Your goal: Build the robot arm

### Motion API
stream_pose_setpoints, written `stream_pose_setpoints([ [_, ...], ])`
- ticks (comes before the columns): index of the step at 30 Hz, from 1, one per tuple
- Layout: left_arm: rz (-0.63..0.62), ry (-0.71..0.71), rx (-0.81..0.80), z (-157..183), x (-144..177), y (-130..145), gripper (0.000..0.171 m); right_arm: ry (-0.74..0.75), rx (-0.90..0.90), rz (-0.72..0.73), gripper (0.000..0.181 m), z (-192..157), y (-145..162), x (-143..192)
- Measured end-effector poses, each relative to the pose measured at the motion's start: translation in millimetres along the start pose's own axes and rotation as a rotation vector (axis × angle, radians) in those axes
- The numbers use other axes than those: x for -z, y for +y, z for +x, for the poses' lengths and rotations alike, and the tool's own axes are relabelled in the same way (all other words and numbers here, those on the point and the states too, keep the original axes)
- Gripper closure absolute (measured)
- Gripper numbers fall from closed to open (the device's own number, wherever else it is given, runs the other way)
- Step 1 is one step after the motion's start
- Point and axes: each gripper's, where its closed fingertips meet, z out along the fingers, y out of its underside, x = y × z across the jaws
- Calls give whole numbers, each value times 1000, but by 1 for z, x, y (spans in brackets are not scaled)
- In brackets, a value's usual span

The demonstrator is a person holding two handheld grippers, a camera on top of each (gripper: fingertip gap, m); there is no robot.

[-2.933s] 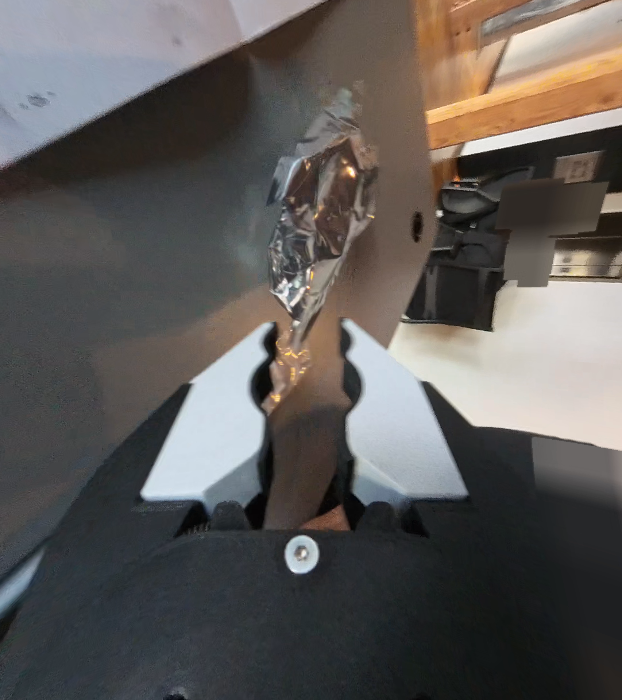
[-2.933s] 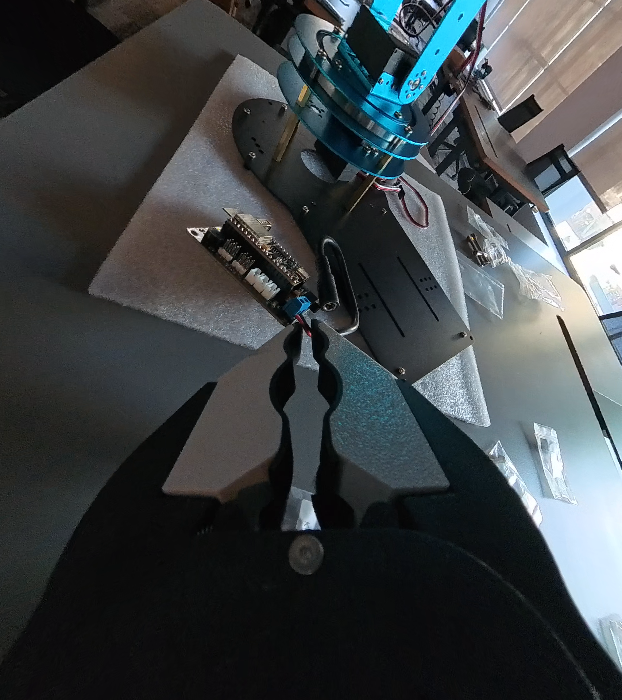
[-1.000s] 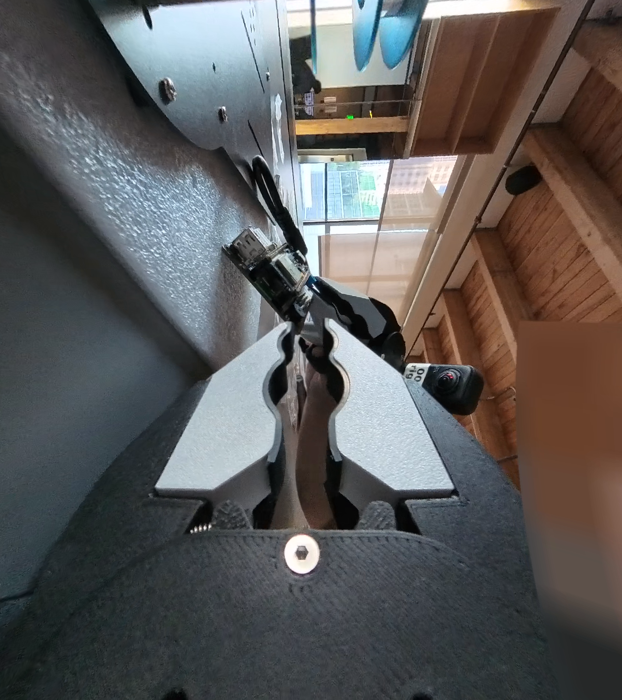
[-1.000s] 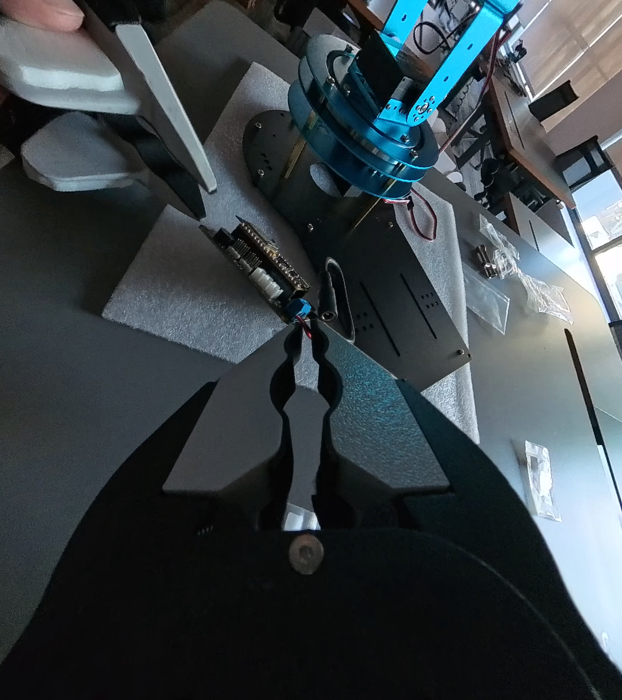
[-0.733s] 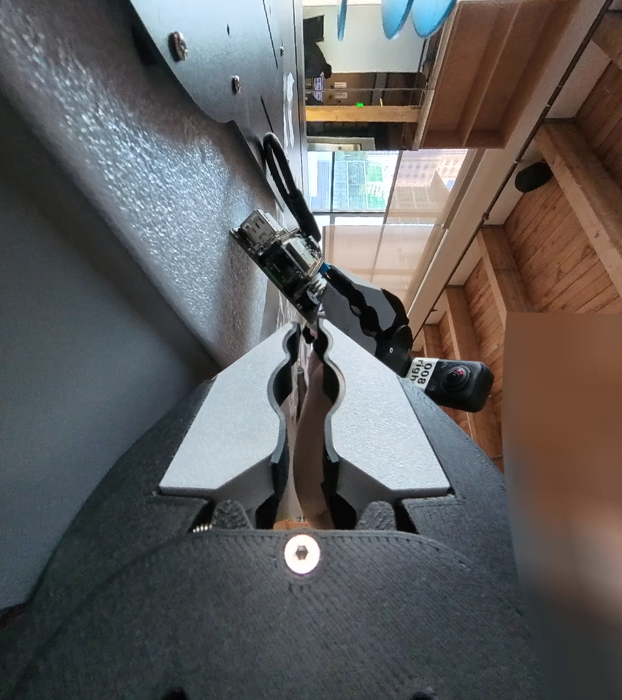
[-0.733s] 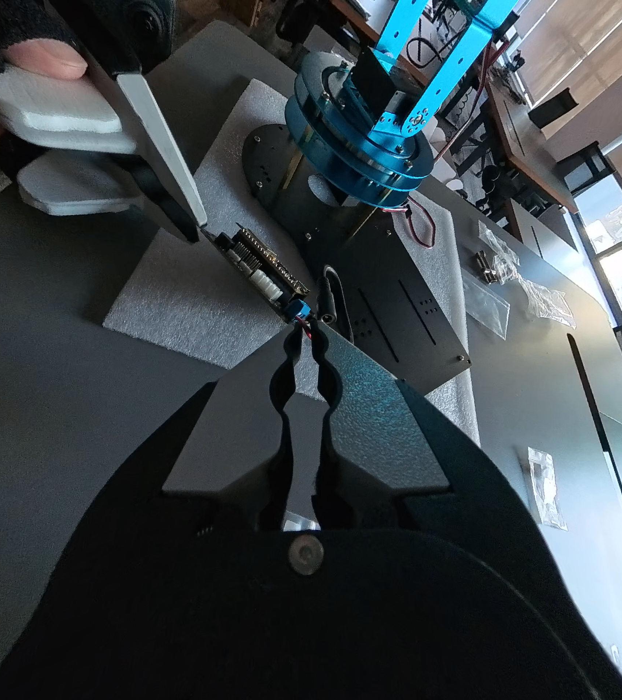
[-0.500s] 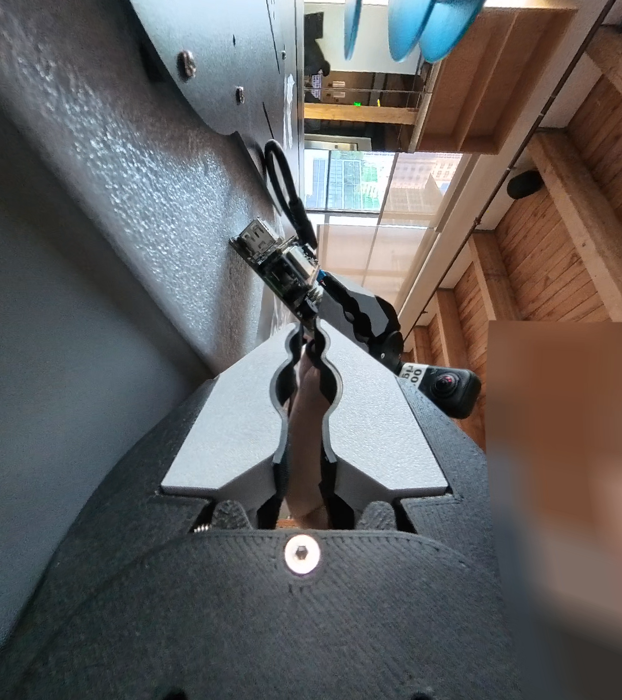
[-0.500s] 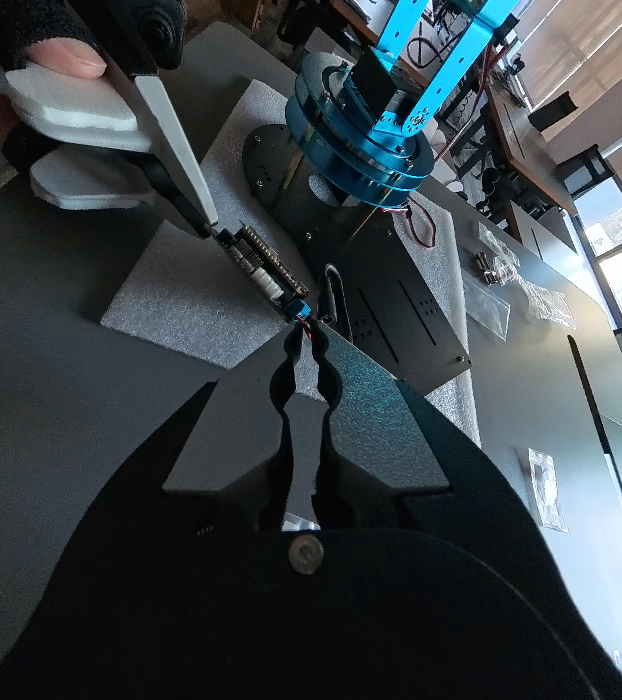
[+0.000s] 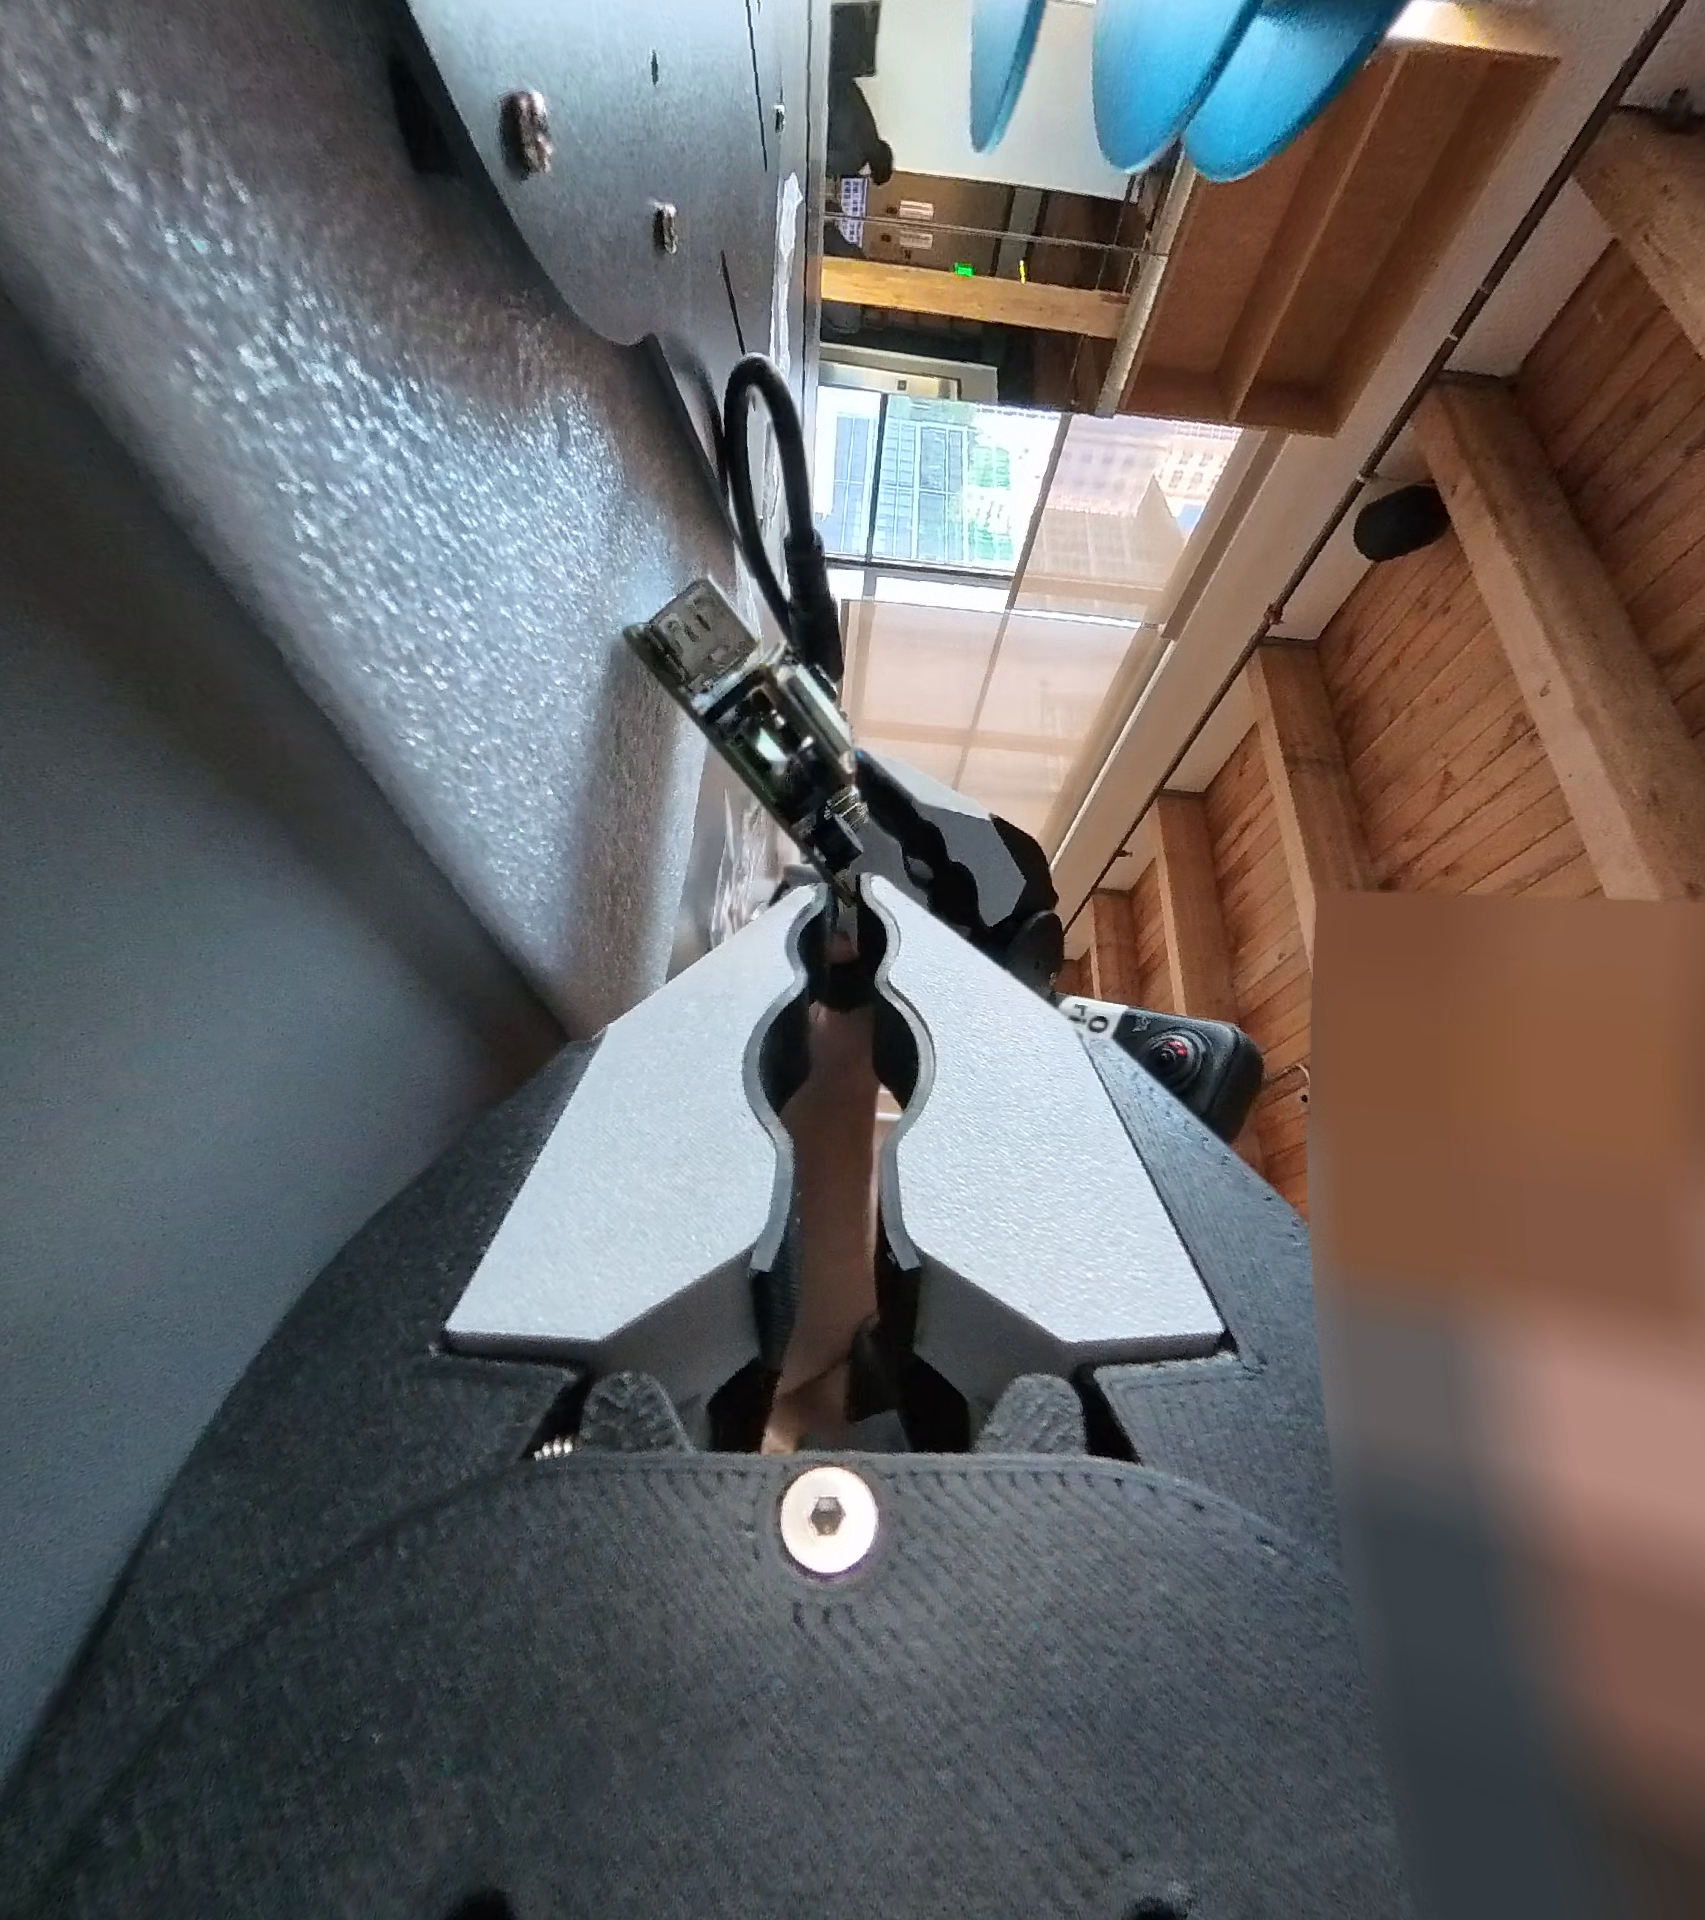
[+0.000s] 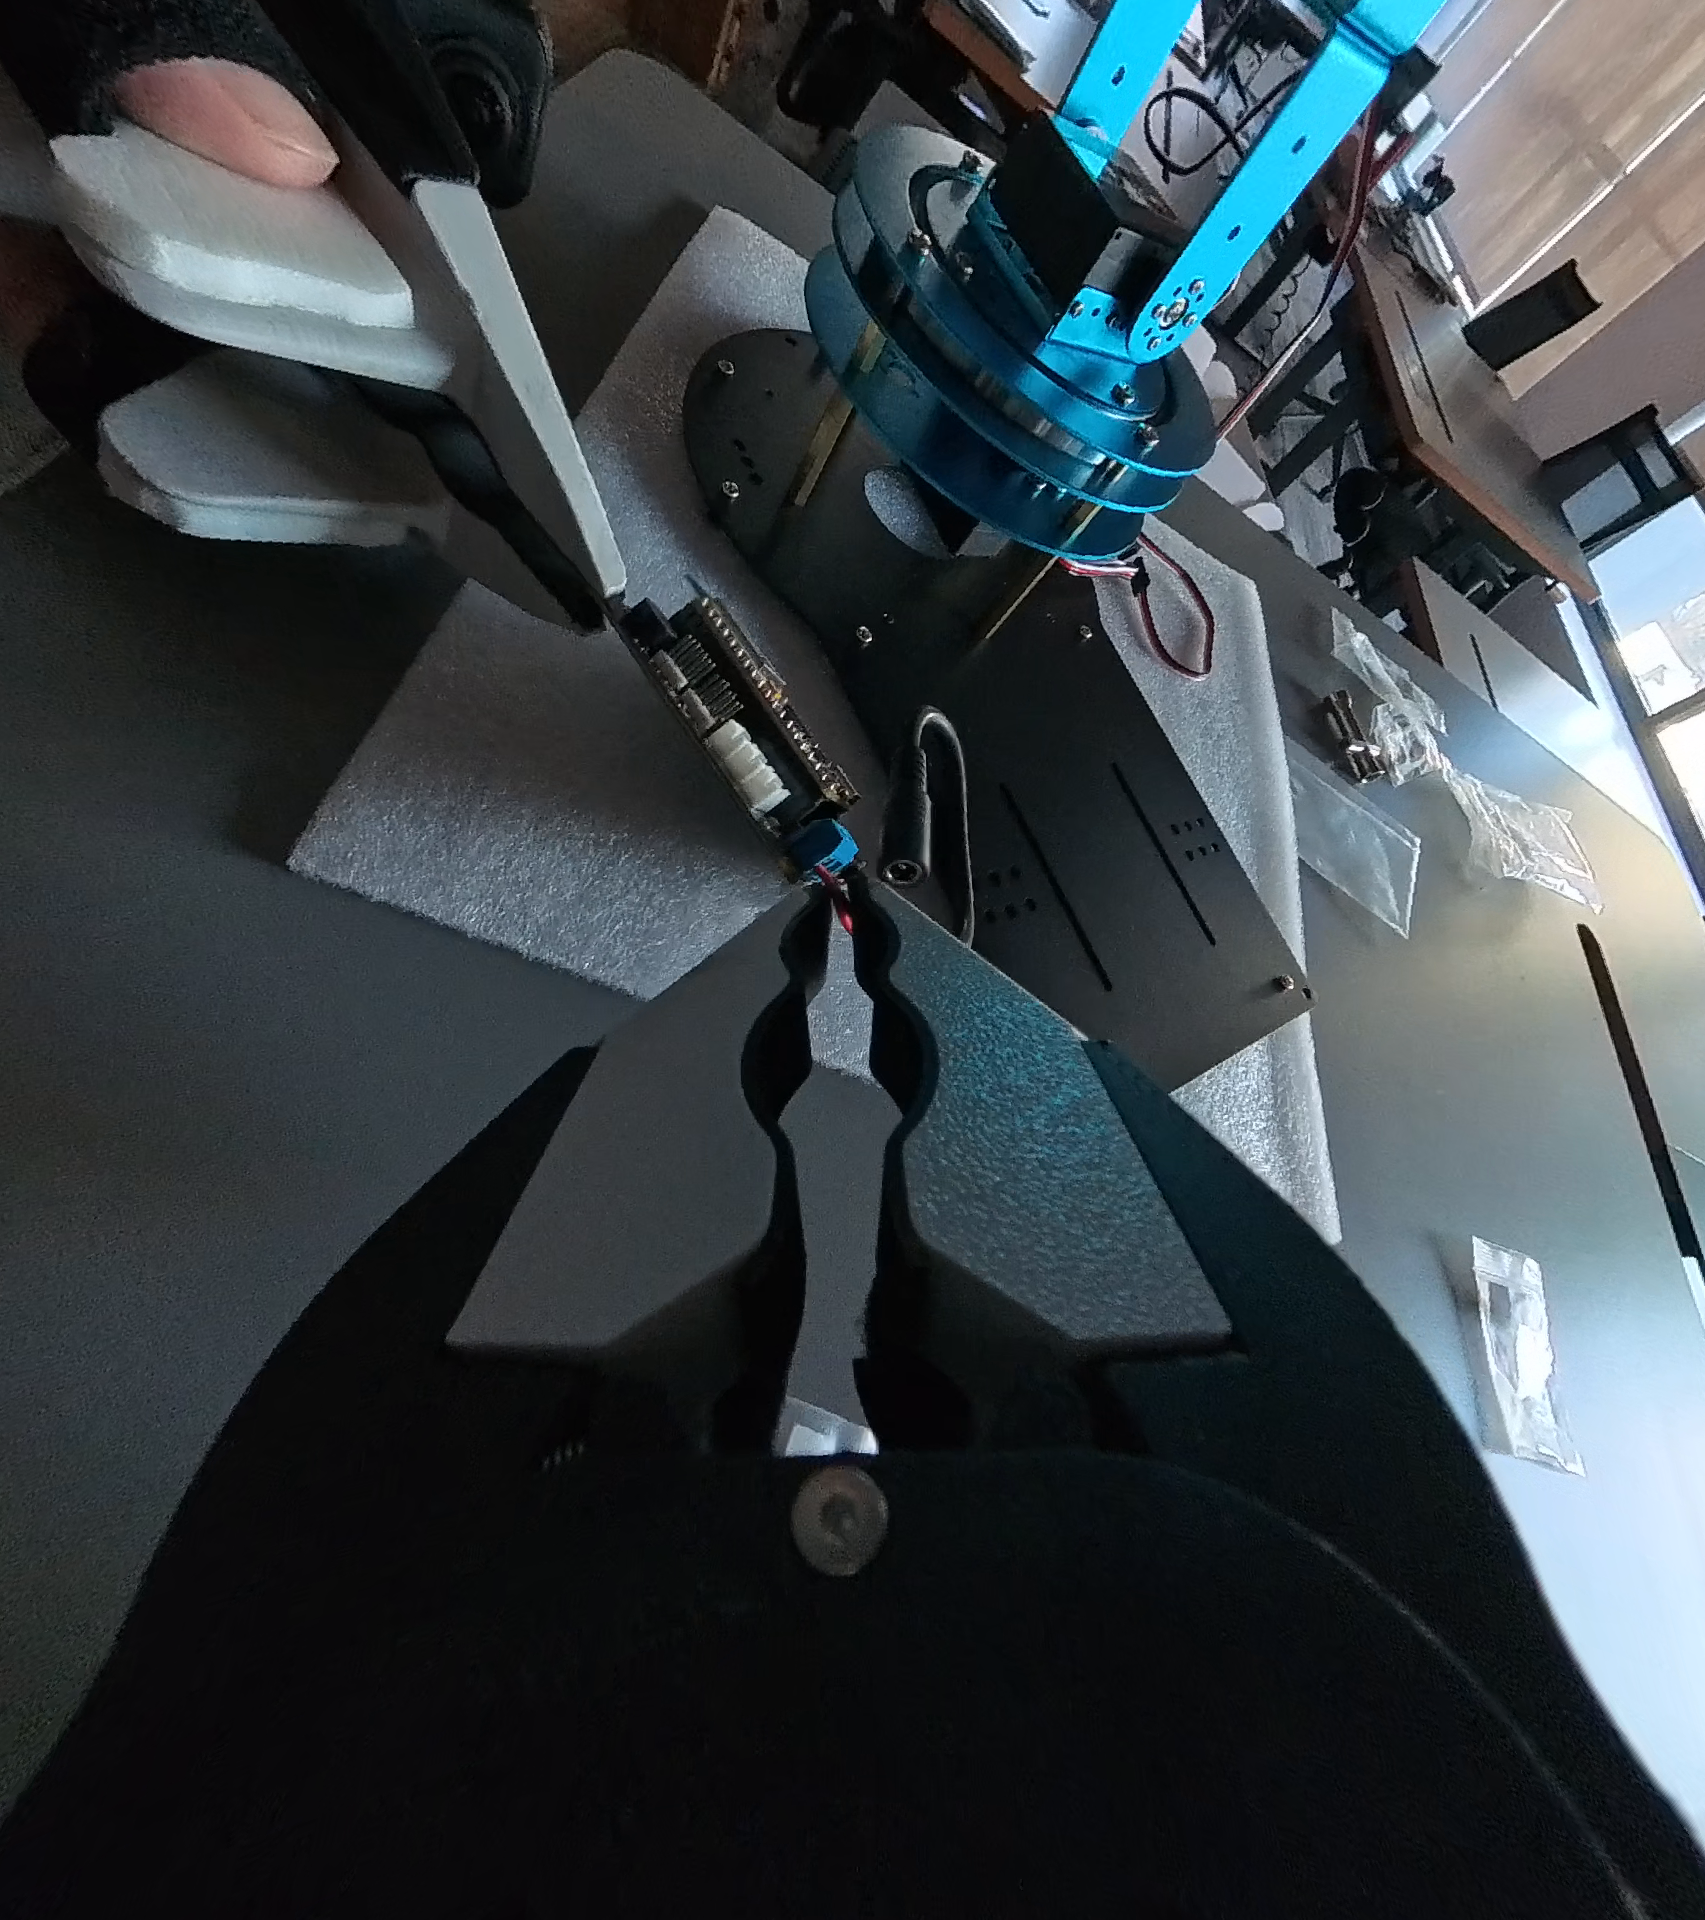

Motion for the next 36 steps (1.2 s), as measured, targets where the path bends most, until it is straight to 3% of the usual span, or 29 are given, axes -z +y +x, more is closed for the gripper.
stream_pose_setpoints([
  [12,-49,-27,-84,-1,2,10,171,27,36,12,179,-7,0,6],
  [24,-87,-23,-191,25,-18,8,171,136,96,40,179,17,-7,25],
  [36,-104,-76,-243,23,-52,-22,171,164,174,-3,180,49,17,17],
])
